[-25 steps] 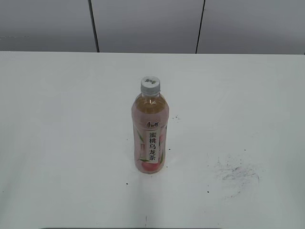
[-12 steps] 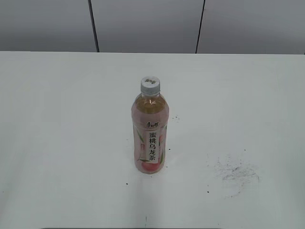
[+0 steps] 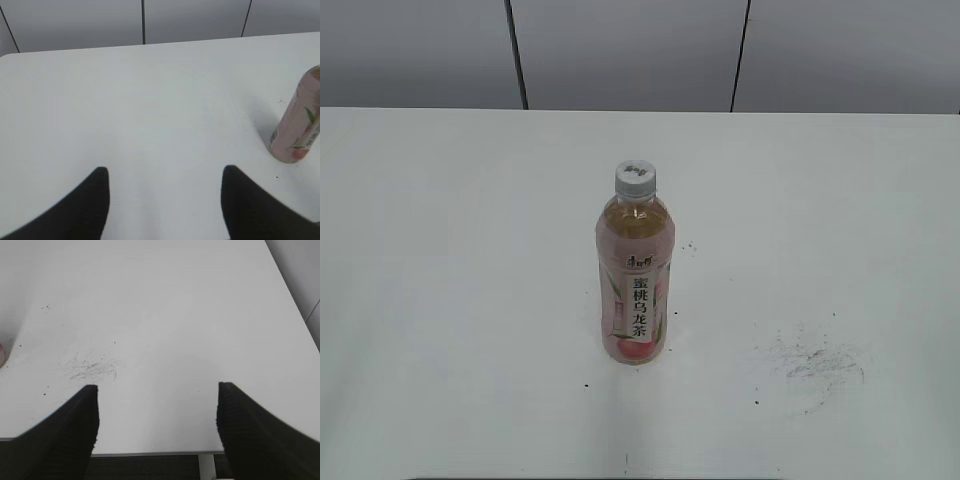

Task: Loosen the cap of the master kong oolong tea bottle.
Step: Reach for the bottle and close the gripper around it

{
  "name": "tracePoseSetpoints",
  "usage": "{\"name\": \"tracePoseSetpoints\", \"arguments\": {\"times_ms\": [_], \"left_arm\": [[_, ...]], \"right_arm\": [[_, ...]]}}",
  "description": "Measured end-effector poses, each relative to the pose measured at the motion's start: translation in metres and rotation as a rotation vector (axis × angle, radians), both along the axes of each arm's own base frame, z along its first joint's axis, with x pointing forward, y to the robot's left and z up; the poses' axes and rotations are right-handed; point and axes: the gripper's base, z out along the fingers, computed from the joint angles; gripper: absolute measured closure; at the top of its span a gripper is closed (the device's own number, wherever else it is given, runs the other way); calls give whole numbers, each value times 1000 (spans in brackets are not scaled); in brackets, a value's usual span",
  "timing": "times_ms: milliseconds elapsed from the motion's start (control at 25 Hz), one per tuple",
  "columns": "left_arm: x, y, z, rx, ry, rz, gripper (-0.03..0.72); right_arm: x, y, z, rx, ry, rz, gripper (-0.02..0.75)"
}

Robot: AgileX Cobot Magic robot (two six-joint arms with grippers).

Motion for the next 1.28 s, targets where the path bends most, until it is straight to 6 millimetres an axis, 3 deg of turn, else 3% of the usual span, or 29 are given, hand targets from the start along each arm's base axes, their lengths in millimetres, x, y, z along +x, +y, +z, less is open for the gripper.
{"name": "tracePoseSetpoints", "arguments": {"times_ms": [240,440,720,880,1000,1120,1280], "left_arm": [[15,-1,6,1,45,-4,333],[37,-2,28,-25,-128,1,352],[102,-11,45,-238,-199,1,353],[154,-11,36,-259,-163,54,355],[195,-10,18,-254,-121,110,356],[220,-12,5,-229,-136,124,356],[247,-32,-11,-163,-207,59,356]], "right_arm": [[0,0,0,0,0,0,185],[0,0,0,0,0,0,185],[0,0,0,1,0,1,185],[0,0,0,2,0,1,185],[0,0,0,2,0,1,185],[0,0,0,2,0,1,185],[0,0,0,2,0,2,185]]}}
